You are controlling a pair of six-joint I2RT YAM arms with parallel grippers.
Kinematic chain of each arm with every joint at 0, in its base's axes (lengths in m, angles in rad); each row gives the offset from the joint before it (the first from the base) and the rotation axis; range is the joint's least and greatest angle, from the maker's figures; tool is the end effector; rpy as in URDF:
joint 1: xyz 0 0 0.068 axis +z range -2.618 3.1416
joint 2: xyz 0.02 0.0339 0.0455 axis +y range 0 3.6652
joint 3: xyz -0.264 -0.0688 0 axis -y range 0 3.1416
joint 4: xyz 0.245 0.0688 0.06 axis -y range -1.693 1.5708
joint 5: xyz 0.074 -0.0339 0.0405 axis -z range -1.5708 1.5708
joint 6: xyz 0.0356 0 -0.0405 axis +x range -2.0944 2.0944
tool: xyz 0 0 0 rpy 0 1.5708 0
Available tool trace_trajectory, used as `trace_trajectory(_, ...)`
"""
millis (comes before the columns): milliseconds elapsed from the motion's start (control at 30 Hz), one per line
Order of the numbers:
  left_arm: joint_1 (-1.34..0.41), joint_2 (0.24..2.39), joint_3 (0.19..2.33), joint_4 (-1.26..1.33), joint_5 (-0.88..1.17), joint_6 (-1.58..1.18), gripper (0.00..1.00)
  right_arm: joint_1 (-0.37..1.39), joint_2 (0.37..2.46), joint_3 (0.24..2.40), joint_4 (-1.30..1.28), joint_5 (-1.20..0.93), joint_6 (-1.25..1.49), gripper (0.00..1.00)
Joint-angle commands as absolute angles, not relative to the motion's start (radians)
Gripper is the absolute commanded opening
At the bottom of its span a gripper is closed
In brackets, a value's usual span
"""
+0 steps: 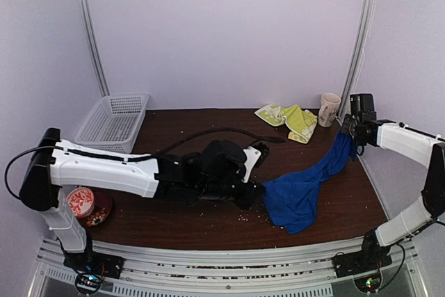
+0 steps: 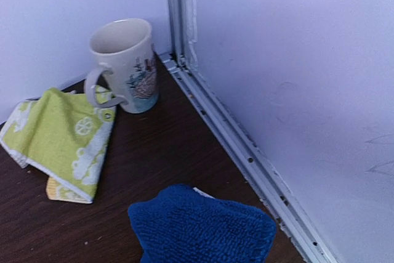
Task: Roll the towels
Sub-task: Adjust the towel at the center of the board.
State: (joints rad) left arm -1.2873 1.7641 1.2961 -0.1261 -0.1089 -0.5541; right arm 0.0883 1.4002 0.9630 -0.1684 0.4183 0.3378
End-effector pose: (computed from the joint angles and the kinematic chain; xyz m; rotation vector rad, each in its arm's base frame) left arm 0.1176 -0.3898 0.2544 0.7674 2.1858 -0.9029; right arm 0.3102 0.0129 0.2636 0.4957 2.0659 -0.2041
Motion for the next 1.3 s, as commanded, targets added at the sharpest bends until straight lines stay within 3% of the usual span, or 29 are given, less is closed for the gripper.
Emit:
trace_trajectory(0, -1.27, 1.637, 1.238, -0.322, -0.51, -0.403, 0.0, 0.139, 1.343, 0.937, -0.079, 0.177, 0.275, 0.02)
trace_trajectory(267, -1.179, 1.331, 1.109, -0.573, -0.906, -0.368, 0.0, 0.292, 1.316, 0.948, -0.087, 0.04, 0.234, 0.02)
trace_trajectory(433, -1.087, 1.17, 1.029, -0.664, -1.07, -0.392, 0.0, 0.362, 1.305, 0.944, -0.152, 0.111, 0.227, 0.03)
trace_trajectory(667, -1.031, 1.064, 0.968, -0.654, -1.055, -0.342, 0.0, 0.391, 1.331, 0.909, -0.246, 0.231, 0.254, 0.08)
trace_trajectory(833, -1.032, 1.054, 0.946, -0.61, -0.923, -0.216, 0.0, 0.439, 1.369, 0.889, -0.286, 0.232, 0.251, 0.2)
trace_trajectory(1000, -1.032, 1.013, 0.926, -0.578, -0.855, -0.141, 0.0, 0.497, 1.393, 0.901, -0.324, 0.2, 0.242, 0.46)
trace_trajectory(1267, -1.032, 0.948, 0.859, -0.456, -0.811, -0.023, 0.0, 0.506, 1.275, 0.866, -0.212, -0.161, 0.218, 0.72)
